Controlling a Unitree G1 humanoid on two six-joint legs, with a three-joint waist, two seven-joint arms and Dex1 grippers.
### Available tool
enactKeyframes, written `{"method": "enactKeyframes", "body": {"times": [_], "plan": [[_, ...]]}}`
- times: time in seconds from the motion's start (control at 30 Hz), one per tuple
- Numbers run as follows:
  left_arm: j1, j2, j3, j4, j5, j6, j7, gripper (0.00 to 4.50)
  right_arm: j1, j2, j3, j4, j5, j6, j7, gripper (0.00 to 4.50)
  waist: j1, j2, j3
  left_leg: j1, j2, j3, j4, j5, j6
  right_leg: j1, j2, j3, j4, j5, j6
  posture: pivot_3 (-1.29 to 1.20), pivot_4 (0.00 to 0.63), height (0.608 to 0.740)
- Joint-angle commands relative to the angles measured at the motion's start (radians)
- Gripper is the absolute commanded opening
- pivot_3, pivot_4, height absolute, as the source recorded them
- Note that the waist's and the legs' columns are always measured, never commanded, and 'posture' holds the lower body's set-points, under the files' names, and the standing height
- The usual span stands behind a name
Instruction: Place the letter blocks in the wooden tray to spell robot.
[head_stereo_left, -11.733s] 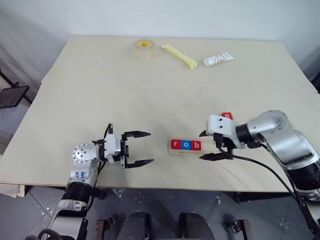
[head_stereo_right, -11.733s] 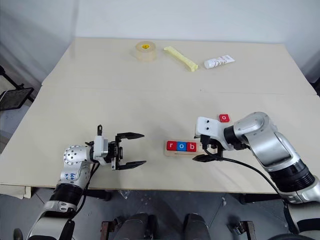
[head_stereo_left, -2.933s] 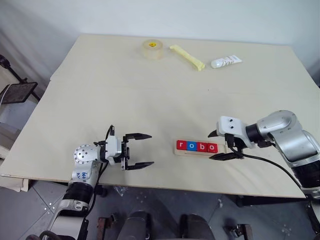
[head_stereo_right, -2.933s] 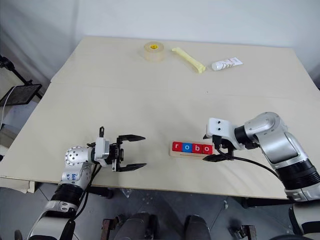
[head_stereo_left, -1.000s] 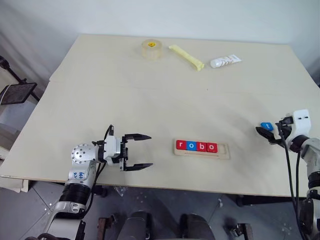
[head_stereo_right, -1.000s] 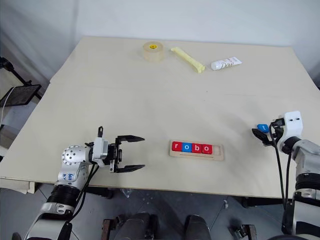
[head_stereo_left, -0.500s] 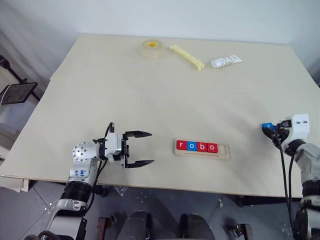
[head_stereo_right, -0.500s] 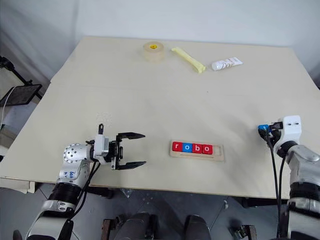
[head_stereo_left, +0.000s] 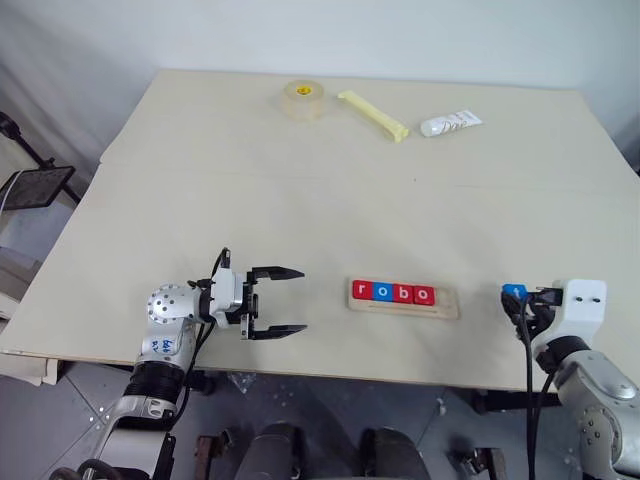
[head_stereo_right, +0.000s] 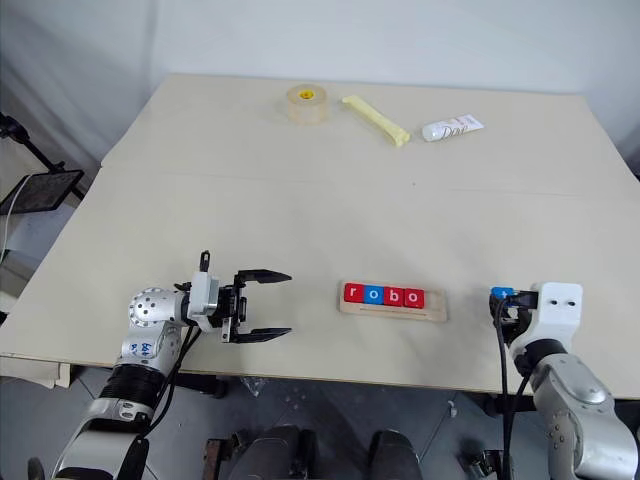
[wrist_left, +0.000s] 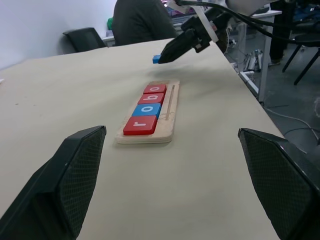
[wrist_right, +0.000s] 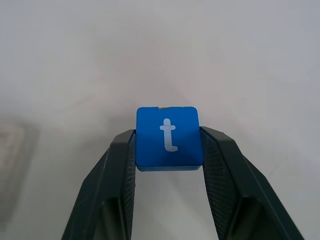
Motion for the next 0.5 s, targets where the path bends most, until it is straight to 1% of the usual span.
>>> {"method": "enactKeyframes", "body": {"times": [0.03,0.2,0.23,0.37,0.4,0.47,0.5], "plan": [[-0.021,-0.013,-0.002,0.0,-0.01,-0.016,-0.008,4.5,-0.002,0.006,0.002,-0.032,0.015,0.009,-0.008,1.47,0.0,0.0,0.0,0.0,0.0,0.0,0.0,0.0,0.0,0.0,0.0,0.0,0.0,0.0,0.0,0.0,0.15,0.74],[-0.024,-0.017,0.0,0.005,-0.007,-0.018,-0.013,4.5,-0.009,0.026,0.007,-0.008,0.015,0.003,-0.017,1.47,-0.001,0.0,0.0,0.0,0.0,0.0,0.0,0.0,0.0,0.0,0.0,0.0,0.001,0.0,0.0,0.0,0.15,0.74],[-0.024,-0.017,0.0,0.005,-0.007,-0.019,-0.014,4.5,-0.007,0.029,0.01,-0.005,0.012,-0.001,-0.017,2.22,-0.001,0.0,0.0,0.0,0.0,0.0,0.0,0.0,0.0,0.0,0.0,0.0,0.001,0.0,0.0,0.0,0.15,0.74],[-0.027,-0.017,0.001,0.008,-0.007,-0.021,-0.016,4.5,0.001,0.029,0.018,-0.006,0.009,-0.011,-0.008,3.53,0.0,0.0,0.0,0.0,0.0,0.0,0.0,0.0,0.0,0.0,0.0,0.0,0.001,0.0,0.0,0.0,0.15,0.74],[-0.028,-0.017,0.001,0.01,-0.006,-0.022,-0.016,4.5,0.003,0.028,0.018,-0.006,0.009,-0.013,-0.005,3.97,0.0,0.0,0.0,0.0,0.0,0.0,0.0,0.0,0.0,0.0,0.0,0.0,0.001,0.0,0.0,0.0,0.15,0.74],[-0.032,-0.018,0.003,0.015,-0.006,-0.025,-0.014,4.5,0.016,0.013,0.013,-0.017,0.014,-0.021,0.018,4.47,0.0,0.0,0.0,0.0,0.0,0.0,0.0,0.0,0.0,0.0,0.0,0.0,0.001,0.0,0.0,0.0,0.15,0.74],[-0.033,-0.018,0.004,0.017,-0.005,-0.027,-0.014,4.5,0.025,-0.002,0.009,-0.028,0.02,-0.026,0.04,4.47,0.0,0.0,0.0,0.0,0.0,0.0,0.0,0.0,0.0,0.0,0.0,0.0,0.001,0.0,0.0,0.0,0.15,0.74]]}}
